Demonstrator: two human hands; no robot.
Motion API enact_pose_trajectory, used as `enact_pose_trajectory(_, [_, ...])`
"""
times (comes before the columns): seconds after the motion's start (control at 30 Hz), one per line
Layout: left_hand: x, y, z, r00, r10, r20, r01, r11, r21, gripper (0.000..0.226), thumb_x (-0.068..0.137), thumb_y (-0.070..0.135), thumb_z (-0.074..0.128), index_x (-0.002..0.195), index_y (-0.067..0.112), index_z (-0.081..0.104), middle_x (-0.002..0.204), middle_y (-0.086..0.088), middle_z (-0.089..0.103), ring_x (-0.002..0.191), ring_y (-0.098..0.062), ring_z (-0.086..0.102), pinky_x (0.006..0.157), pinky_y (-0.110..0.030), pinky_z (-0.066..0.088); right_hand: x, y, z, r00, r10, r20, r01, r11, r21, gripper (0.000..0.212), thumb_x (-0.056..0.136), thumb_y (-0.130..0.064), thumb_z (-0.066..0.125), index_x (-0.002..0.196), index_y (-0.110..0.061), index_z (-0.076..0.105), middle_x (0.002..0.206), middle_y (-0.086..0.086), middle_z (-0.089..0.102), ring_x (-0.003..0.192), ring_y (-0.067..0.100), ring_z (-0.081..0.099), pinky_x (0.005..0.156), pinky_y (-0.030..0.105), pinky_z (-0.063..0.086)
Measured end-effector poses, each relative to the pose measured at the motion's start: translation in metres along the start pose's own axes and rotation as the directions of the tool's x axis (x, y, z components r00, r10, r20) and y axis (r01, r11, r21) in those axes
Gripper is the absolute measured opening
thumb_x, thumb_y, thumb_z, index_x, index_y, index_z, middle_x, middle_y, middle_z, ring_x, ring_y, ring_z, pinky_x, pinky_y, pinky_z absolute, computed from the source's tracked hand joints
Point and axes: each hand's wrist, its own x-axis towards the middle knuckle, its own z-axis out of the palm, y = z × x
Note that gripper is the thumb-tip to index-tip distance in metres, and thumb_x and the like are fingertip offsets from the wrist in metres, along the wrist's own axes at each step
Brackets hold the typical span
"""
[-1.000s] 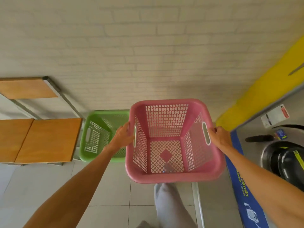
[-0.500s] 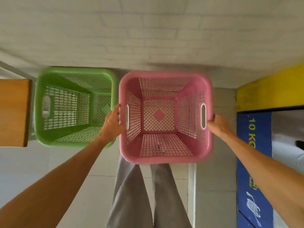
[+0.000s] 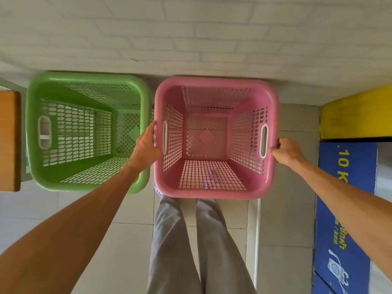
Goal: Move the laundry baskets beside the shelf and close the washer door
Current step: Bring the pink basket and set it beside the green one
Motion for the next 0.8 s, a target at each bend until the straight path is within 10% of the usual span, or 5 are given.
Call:
enact_pose_trajectory(0.33, [0.004, -0.003, 0.0, 0.994, -0.009, 0.11, 0.014, 0.999, -0.043, 0.084, 0.084, -0.003, 0.062, 0.154, 0.023, 0.024, 0.129, -0.006, 0.061, 0.106, -0.028, 0.069, 0.075, -0.041, 0.064, -0.007, -0.002, -0.001, 0.998, 0.061, -0.036, -0.059, 0.997, 0.041, 0.02, 0.089, -0.007, 0.065, 0.107, 0.0, 0.07, 0.103, 0.019, 0.074, 0.087, 0.037, 0.073, 0.077, 0.05, 0.062])
enact_pose_trajectory(0.57, [-0.001, 0.02, -0.02, 0.98, 0.018, 0.196, -0.037, 0.995, 0.096, 0.081, 0.089, 0.019, 0.068, 0.156, 0.012, 0.023, 0.149, -0.017, 0.048, 0.118, -0.031, 0.063, 0.1, -0.056, 0.051, -0.036, -0.041, -0.001, 0.948, -0.125, -0.294, 0.108, 0.991, -0.074, 0.036, 0.093, -0.01, 0.062, 0.127, -0.005, 0.052, 0.109, 0.017, 0.066, 0.08, 0.032, 0.069, 0.058, 0.037, 0.058])
enact_pose_trajectory(0.67, [-0.006, 0.023, -0.035, 0.99, 0.08, 0.112, -0.093, 0.989, 0.117, 0.07, 0.09, 0.024, 0.064, 0.15, 0.009, 0.032, 0.14, -0.019, 0.054, 0.097, -0.012, 0.066, 0.086, -0.043, 0.059, -0.045, -0.071, 0.007, 0.895, -0.285, -0.344, 0.223, 0.952, -0.207, 0.043, 0.094, -0.014, 0.06, 0.133, -0.002, 0.047, 0.121, 0.021, 0.059, 0.101, 0.037, 0.064, 0.077, 0.045, 0.059])
enact_pose_trajectory(0.8, [-0.013, 0.005, -0.071, 0.999, 0.038, 0.032, -0.043, 0.986, 0.162, 0.077, 0.093, 0.029, 0.065, 0.155, 0.011, 0.025, 0.146, -0.02, 0.05, 0.127, -0.036, 0.056, 0.102, -0.054, 0.051, -0.057, -0.122, 0.029, 0.891, -0.359, -0.279, 0.3, 0.925, -0.235, 0.052, 0.096, -0.024, 0.059, 0.141, -0.004, 0.043, 0.133, 0.018, 0.056, 0.119, 0.036, 0.058, 0.095, 0.047, 0.05])
